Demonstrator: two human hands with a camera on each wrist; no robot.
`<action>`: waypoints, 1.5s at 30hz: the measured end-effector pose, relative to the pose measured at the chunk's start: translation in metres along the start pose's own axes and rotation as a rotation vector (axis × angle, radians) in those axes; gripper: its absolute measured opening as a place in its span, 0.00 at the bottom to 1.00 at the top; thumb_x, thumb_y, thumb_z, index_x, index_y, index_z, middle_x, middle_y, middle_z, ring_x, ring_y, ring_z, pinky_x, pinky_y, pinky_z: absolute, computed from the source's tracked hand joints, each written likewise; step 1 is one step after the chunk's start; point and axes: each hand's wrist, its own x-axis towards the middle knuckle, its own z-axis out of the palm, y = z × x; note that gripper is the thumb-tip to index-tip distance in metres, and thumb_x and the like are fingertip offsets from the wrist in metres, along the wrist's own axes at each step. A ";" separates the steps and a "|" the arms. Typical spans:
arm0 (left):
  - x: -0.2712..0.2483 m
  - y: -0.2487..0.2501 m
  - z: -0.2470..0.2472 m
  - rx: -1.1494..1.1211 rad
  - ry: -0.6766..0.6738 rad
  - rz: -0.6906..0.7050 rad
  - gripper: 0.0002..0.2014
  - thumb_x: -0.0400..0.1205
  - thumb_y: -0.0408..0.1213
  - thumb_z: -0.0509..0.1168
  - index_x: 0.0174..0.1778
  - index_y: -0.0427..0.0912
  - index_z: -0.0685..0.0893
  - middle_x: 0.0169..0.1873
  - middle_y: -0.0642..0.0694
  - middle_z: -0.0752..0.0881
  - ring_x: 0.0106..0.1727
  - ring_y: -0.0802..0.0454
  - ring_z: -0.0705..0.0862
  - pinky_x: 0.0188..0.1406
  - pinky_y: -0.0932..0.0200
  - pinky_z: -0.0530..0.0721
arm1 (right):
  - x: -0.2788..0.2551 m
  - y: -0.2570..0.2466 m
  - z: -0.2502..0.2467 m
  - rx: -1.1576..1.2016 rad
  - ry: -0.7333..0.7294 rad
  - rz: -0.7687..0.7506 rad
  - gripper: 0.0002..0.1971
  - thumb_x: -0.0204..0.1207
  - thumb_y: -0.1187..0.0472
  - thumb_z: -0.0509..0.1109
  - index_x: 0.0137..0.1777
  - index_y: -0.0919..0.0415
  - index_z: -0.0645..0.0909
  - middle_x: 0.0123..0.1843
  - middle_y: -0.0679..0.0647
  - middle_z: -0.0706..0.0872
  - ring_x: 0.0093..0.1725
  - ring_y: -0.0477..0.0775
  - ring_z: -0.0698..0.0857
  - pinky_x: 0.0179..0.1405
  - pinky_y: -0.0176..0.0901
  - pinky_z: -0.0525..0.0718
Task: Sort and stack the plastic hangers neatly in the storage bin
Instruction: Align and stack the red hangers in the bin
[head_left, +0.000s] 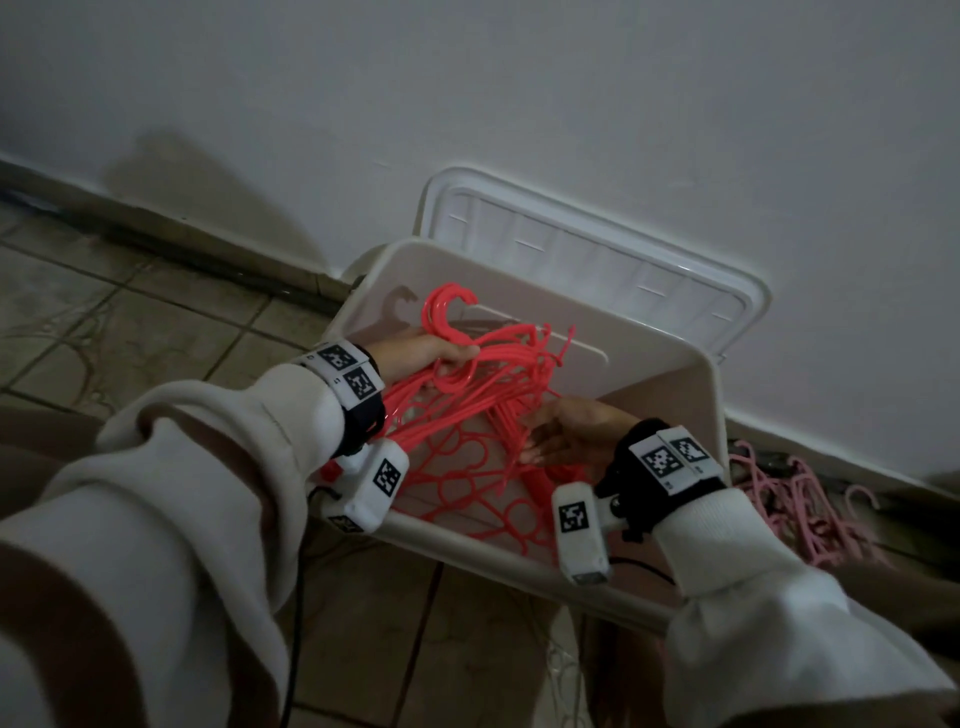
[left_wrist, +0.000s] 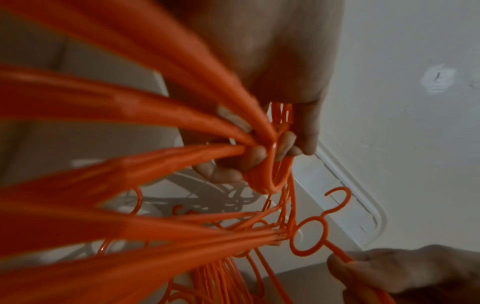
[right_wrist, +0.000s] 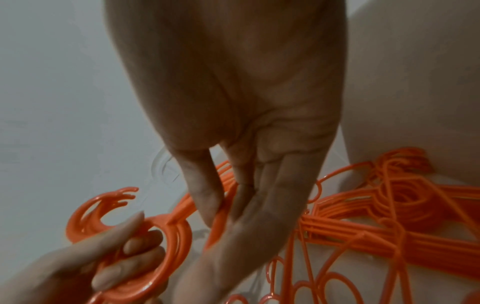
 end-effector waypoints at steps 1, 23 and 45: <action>-0.001 0.002 0.001 0.049 0.029 0.002 0.20 0.80 0.42 0.66 0.22 0.44 0.71 0.15 0.51 0.71 0.23 0.52 0.67 0.30 0.58 0.67 | -0.001 0.001 -0.002 -0.017 0.007 0.000 0.14 0.81 0.67 0.58 0.33 0.68 0.73 0.15 0.53 0.81 0.17 0.47 0.84 0.18 0.30 0.81; 0.000 0.011 -0.001 0.891 0.222 0.041 0.49 0.43 0.88 0.54 0.42 0.51 0.87 0.39 0.50 0.89 0.42 0.50 0.87 0.52 0.51 0.85 | -0.021 0.005 -0.047 -0.731 0.439 -0.172 0.21 0.85 0.60 0.52 0.28 0.55 0.68 0.29 0.50 0.68 0.31 0.53 0.69 0.27 0.30 0.63; -0.008 0.005 -0.013 0.533 0.327 -0.074 0.50 0.53 0.74 0.71 0.65 0.43 0.80 0.56 0.46 0.85 0.57 0.46 0.84 0.66 0.50 0.79 | -0.010 0.012 -0.030 -0.132 0.037 -0.178 0.21 0.83 0.59 0.59 0.26 0.61 0.69 0.13 0.47 0.69 0.09 0.40 0.61 0.09 0.27 0.57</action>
